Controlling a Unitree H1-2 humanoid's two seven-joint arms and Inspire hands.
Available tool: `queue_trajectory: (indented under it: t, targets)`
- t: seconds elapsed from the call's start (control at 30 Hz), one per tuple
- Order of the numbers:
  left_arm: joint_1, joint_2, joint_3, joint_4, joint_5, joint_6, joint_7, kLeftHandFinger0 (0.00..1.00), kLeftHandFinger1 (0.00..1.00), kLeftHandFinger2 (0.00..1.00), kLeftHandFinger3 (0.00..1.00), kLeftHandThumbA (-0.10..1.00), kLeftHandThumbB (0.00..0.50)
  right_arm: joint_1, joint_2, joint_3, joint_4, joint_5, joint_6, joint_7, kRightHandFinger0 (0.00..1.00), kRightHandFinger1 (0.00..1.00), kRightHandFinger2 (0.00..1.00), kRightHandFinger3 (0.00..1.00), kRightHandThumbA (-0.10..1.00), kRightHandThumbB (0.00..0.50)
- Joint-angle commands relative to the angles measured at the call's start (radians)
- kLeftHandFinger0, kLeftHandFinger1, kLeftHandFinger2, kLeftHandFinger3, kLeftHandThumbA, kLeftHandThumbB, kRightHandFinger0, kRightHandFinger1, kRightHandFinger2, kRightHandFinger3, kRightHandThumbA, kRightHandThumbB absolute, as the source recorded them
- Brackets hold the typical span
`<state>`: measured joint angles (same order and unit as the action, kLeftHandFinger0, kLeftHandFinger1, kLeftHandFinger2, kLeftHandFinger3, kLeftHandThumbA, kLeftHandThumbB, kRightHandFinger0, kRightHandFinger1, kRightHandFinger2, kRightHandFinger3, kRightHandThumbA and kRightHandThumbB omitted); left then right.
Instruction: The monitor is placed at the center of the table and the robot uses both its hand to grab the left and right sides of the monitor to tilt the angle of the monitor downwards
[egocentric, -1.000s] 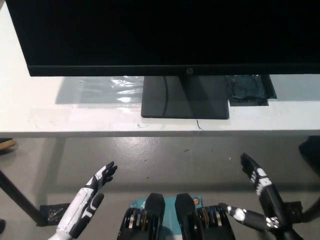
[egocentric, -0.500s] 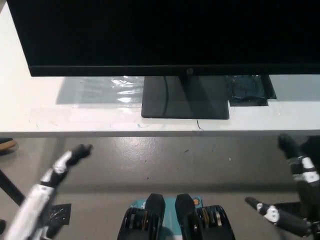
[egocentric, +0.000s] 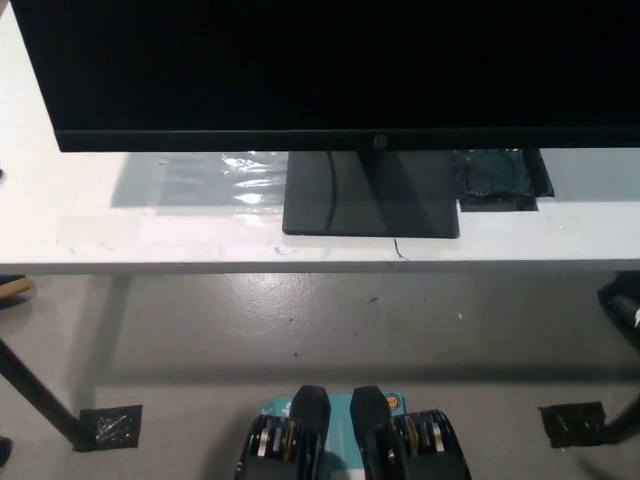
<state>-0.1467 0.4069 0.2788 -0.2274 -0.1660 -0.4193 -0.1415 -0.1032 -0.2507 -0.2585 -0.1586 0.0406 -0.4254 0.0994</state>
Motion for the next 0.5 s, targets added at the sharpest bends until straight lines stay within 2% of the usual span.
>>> queue_trajectory:
  t: [0.0, 0.03, 0.13, 0.23, 0.33, 0.47]
  targets:
    - [-0.078, 0.067, 0.037, 0.059, -0.039, -0.001, 0.007, 1.00, 1.00, 1.00, 1.00, 1.00, 0.342, -0.072, -0.057, -0.042, 0.060, 0.046, -0.029, -0.030, 1.00, 1.00, 1.00, 1.00, 1.00, 0.424]
    - [-0.107, 0.087, 0.042, 0.096, -0.041, 0.011, 0.002, 1.00, 1.00, 1.00, 1.00, 1.00, 0.330, -0.102, -0.073, -0.055, 0.098, 0.061, -0.011, -0.036, 1.00, 1.00, 1.00, 1.00, 1.00, 0.445]
    - [-0.141, 0.105, 0.037, 0.149, -0.015, 0.013, -0.002, 1.00, 1.00, 1.00, 1.00, 1.00, 0.307, -0.134, -0.096, -0.072, 0.146, 0.076, 0.001, -0.032, 1.00, 1.00, 1.00, 1.00, 1.00, 0.412]
    - [-0.142, 0.107, 0.034, 0.152, -0.016, 0.010, -0.001, 1.00, 1.00, 1.00, 1.00, 1.00, 0.306, -0.136, -0.096, -0.073, 0.149, 0.078, -0.002, -0.031, 1.00, 1.00, 1.00, 1.00, 1.00, 0.411]
    - [-0.193, 0.132, 0.025, 0.252, 0.018, 0.018, 0.000, 1.00, 1.00, 1.00, 1.00, 1.00, 0.312, -0.209, -0.137, -0.074, 0.225, 0.137, 0.024, -0.003, 1.00, 1.00, 1.00, 1.00, 1.00, 0.411]
    - [-0.262, 0.141, 0.008, 0.353, 0.024, 0.004, -0.008, 1.00, 1.00, 1.00, 1.00, 1.00, 0.302, -0.274, -0.175, -0.066, 0.304, 0.182, 0.033, 0.028, 1.00, 1.00, 1.00, 1.00, 1.00, 0.336]
